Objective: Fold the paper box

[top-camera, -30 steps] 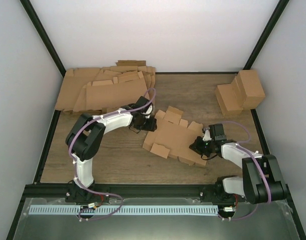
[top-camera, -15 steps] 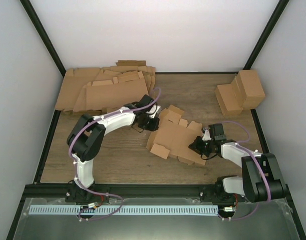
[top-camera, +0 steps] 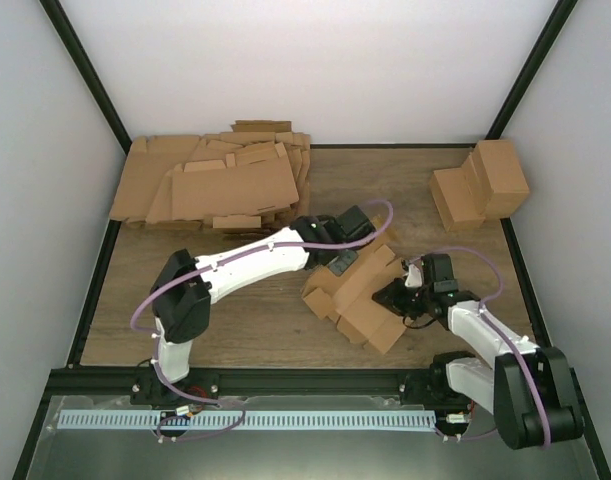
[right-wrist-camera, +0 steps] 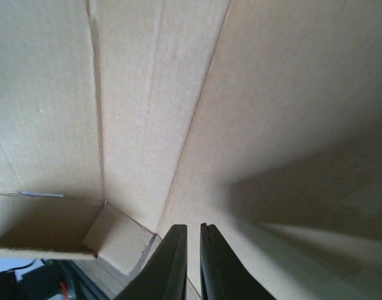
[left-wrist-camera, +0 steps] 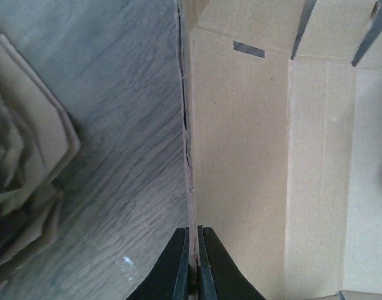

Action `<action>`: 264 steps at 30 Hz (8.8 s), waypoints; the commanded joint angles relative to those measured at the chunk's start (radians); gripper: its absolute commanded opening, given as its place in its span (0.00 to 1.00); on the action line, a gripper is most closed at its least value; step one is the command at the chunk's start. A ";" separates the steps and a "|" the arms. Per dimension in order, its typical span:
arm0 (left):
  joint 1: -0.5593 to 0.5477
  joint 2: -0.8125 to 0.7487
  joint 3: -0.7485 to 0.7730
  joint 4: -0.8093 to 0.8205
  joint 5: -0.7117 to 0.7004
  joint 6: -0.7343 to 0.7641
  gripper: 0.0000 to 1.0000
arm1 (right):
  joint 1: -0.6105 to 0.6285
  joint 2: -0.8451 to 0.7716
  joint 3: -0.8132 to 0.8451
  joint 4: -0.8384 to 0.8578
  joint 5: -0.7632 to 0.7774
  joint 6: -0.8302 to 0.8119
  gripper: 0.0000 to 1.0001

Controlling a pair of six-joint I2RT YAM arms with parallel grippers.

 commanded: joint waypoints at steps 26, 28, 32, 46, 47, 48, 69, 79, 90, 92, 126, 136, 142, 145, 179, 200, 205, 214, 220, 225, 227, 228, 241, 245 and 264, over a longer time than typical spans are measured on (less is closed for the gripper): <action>-0.164 -0.018 -0.169 0.053 -0.486 0.300 0.04 | 0.008 -0.187 0.117 0.081 0.254 -0.195 0.54; -0.168 -0.029 -0.173 0.059 -0.498 0.306 0.04 | 0.009 -0.200 0.093 0.133 0.198 -0.215 0.62; -0.175 -0.053 -0.188 0.078 -0.537 0.327 0.05 | 0.010 -0.166 0.070 0.210 0.173 -0.264 0.66; -0.202 -0.086 -0.213 0.108 -0.658 0.351 0.05 | 0.062 -0.023 0.107 0.242 0.165 -0.267 0.42; -0.203 -0.089 -0.214 0.111 -0.664 0.354 0.05 | 0.070 -0.029 0.103 0.244 0.168 -0.261 0.40; -0.206 -0.091 -0.216 0.112 -0.669 0.357 0.05 | 0.078 -0.043 0.097 0.249 0.171 -0.255 0.39; -0.247 -0.044 -0.217 0.088 -0.739 0.310 0.05 | 0.142 -0.192 0.061 0.150 0.207 -0.220 0.01; -0.262 -0.024 -0.216 0.082 -0.758 0.286 0.05 | 0.142 -0.225 0.004 0.115 0.255 -0.140 0.01; -0.271 -0.031 -0.257 0.086 -0.769 0.283 0.05 | 0.142 -0.125 0.011 0.136 0.283 -0.114 0.01; -0.277 -0.017 -0.265 0.088 -0.767 0.268 0.05 | 0.144 -0.115 0.016 0.144 0.239 -0.117 0.01; -0.307 0.034 -0.354 0.138 -0.794 0.174 0.06 | 0.171 -0.088 -0.016 0.208 0.072 -0.026 0.01; -0.327 0.065 -0.362 0.129 -0.872 0.163 0.08 | 0.175 -0.096 0.020 0.135 0.147 -0.114 0.15; -0.326 0.038 -0.367 0.124 -0.890 0.169 0.09 | 0.174 -0.177 0.042 0.064 0.311 -0.114 0.35; -0.327 0.027 -0.372 0.126 -0.911 0.180 0.09 | 0.174 -0.176 0.045 0.069 0.310 -0.114 0.41; -0.222 0.031 -0.320 0.148 -0.922 0.216 0.11 | 0.175 0.145 -0.149 0.565 -0.048 0.089 0.41; -0.250 0.057 -0.339 0.126 -0.928 0.153 0.11 | 0.175 0.404 -0.138 0.723 0.001 0.059 0.33; -0.237 0.048 -0.397 0.194 -0.916 0.182 0.11 | 0.176 0.435 -0.105 0.716 0.023 0.039 0.33; -0.178 0.017 -0.430 0.280 -0.901 0.262 0.11 | 0.176 0.533 -0.048 0.757 0.005 0.036 0.31; -0.127 -0.008 -0.430 0.367 -0.880 0.355 0.11 | 0.179 0.573 -0.001 0.782 0.009 0.058 0.31; -0.059 -0.006 -0.403 0.428 -0.837 0.415 0.08 | 0.186 0.624 0.034 0.848 0.029 0.097 0.30; -0.047 -0.008 -0.402 0.459 -0.830 0.446 0.08 | 0.187 0.637 0.048 0.855 0.030 0.100 0.30; -0.045 -0.007 -0.399 0.471 -0.829 0.459 0.08 | 0.187 0.640 0.056 0.856 0.031 0.098 0.30; -0.045 -0.021 -0.432 0.519 -0.830 0.472 0.08 | 0.187 0.454 0.057 0.765 0.100 -0.035 0.39; -0.046 -0.026 -0.439 0.521 -0.837 0.470 0.08 | 0.188 0.359 0.058 0.709 0.139 -0.080 0.43; -0.048 -0.027 -0.439 0.486 -0.847 0.451 0.09 | 0.186 -0.015 0.061 0.651 0.497 -0.208 0.64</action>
